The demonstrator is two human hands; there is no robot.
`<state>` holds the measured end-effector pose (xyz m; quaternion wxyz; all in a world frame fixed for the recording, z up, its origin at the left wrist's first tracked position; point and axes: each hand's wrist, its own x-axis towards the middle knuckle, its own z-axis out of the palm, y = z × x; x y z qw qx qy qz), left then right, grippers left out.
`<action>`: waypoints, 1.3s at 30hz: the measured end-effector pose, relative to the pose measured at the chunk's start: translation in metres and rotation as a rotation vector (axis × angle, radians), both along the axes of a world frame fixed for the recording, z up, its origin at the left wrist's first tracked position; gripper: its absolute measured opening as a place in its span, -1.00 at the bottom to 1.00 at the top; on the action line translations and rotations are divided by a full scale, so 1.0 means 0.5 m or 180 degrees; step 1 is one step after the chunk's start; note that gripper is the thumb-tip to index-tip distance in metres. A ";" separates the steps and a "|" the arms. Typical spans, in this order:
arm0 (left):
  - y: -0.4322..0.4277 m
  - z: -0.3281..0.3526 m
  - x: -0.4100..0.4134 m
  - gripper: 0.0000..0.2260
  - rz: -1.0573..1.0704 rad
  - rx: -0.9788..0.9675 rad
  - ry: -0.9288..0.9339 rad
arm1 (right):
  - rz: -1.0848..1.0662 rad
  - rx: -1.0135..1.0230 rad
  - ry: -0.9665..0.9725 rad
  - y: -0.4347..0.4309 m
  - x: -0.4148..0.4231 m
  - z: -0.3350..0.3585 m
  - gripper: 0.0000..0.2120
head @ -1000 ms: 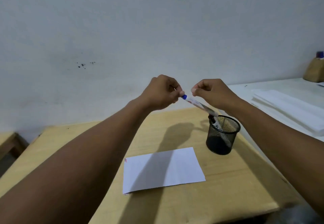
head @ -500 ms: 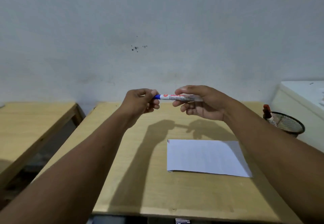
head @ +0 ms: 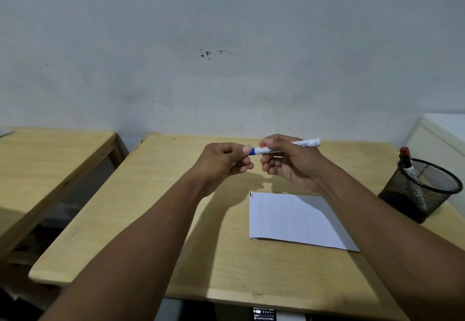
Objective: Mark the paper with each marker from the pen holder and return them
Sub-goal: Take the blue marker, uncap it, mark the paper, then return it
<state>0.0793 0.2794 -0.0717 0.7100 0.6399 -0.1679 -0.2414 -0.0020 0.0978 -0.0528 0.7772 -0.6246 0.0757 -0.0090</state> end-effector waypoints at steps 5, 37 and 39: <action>0.067 -0.048 0.030 -0.77 0.0651 0.0173 0.0129 | 0.0080 0.0231 0.0032 -0.071 -0.047 0.004 -0.74; 0.024 -0.073 -0.009 -0.53 -0.0698 0.2980 -0.1657 | -0.0936 -0.1452 0.0098 0.058 -0.031 -0.155 -0.80; 0.031 -0.073 0.002 -0.70 -0.0688 0.2797 -0.1524 | -0.1031 -0.1070 0.0156 0.052 -0.029 -0.145 -0.82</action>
